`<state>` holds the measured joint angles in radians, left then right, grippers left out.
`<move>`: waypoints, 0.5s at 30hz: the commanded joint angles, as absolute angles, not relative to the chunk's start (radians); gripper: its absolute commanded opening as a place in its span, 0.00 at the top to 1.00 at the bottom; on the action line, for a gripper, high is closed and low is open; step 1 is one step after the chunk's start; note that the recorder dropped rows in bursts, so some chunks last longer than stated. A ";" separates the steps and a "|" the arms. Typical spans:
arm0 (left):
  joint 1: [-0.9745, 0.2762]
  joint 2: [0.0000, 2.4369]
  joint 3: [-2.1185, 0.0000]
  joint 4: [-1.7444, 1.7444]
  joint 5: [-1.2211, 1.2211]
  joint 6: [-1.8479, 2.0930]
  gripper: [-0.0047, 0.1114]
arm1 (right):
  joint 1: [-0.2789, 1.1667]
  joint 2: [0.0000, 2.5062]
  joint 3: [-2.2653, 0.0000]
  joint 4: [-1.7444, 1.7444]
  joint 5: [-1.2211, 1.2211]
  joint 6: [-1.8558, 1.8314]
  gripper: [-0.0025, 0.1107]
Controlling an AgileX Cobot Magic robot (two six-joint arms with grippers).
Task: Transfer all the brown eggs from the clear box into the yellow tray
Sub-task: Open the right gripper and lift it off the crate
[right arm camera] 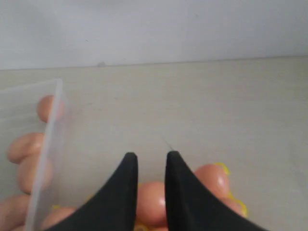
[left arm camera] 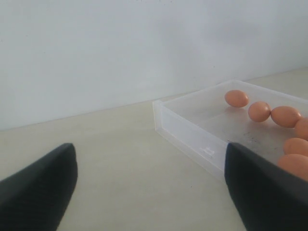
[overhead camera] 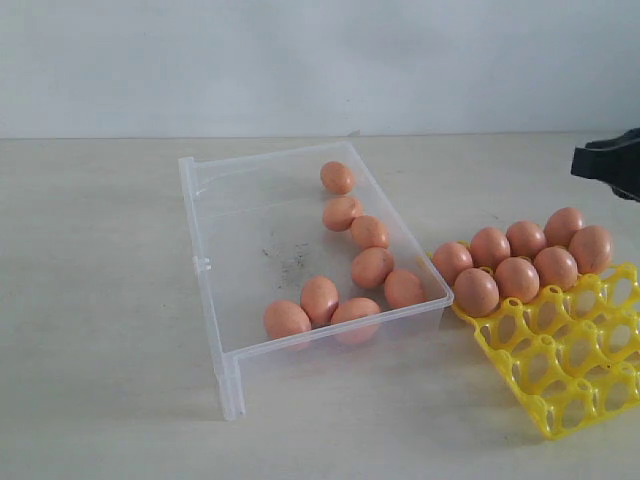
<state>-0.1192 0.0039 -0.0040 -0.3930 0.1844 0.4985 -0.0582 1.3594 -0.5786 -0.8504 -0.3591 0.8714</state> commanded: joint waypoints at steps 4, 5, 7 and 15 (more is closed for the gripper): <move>-0.126 0.000 0.000 -0.400 0.178 0.491 0.29 | -0.061 1.362 -0.579 -0.846 -0.088 0.916 0.98; -0.126 0.000 0.000 -0.400 0.178 0.491 0.29 | -0.061 1.372 -0.579 -0.846 -0.102 0.922 0.98; -0.126 0.000 0.000 -0.400 0.178 0.491 0.29 | -0.061 1.403 -0.579 -0.846 -0.097 0.942 0.98; -0.126 0.000 0.000 -0.400 0.178 0.491 0.29 | -0.061 1.584 -0.579 -0.853 -0.162 0.952 0.98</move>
